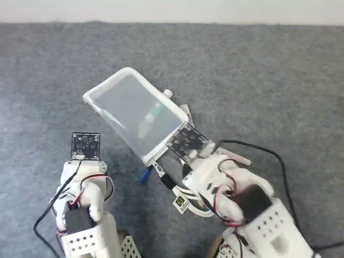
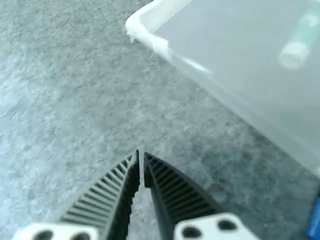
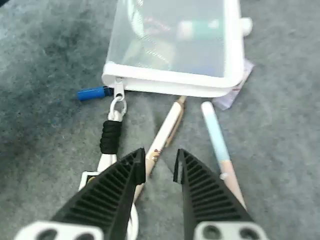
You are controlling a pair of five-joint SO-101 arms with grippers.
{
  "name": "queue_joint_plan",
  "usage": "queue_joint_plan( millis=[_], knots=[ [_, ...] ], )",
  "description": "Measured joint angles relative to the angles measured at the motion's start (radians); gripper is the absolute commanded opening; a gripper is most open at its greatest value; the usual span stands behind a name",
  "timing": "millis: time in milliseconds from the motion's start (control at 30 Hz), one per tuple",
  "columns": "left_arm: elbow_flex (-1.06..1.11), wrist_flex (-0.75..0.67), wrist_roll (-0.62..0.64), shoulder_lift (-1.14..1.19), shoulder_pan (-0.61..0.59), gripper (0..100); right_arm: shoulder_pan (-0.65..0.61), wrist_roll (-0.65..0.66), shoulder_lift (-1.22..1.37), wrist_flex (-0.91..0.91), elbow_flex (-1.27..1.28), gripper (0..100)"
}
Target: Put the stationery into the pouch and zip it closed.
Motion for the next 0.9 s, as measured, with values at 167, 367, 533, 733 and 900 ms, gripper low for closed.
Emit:
queue_joint_plan(
  millis=[167, 367, 533, 733, 900],
  knots=[
    [0.0, 0.0, 0.002, 0.0, -0.072, 1, -0.043, -0.038, 0.097, -0.064, -0.002, 10.6],
    [0.0, 0.0, 0.0, 0.0, -0.077, 1, -0.103, -0.054, 0.198, -0.13, -0.002, 10.5],
    [0.0, 0.0, 0.0, 0.0, -0.083, 1, -0.137, -0.114, 0.299, -0.199, -0.002, 10.5],
    [0.0, 0.0, 0.0, 0.0, -0.083, 1, -0.17, -0.126, 0.474, -0.281, -0.002, 10.5],
    [0.0, 0.0, 0.0, 0.0, -0.083, 1, -0.175, -0.126, 0.575, -0.325, -0.002, 10.5]
  ],
)
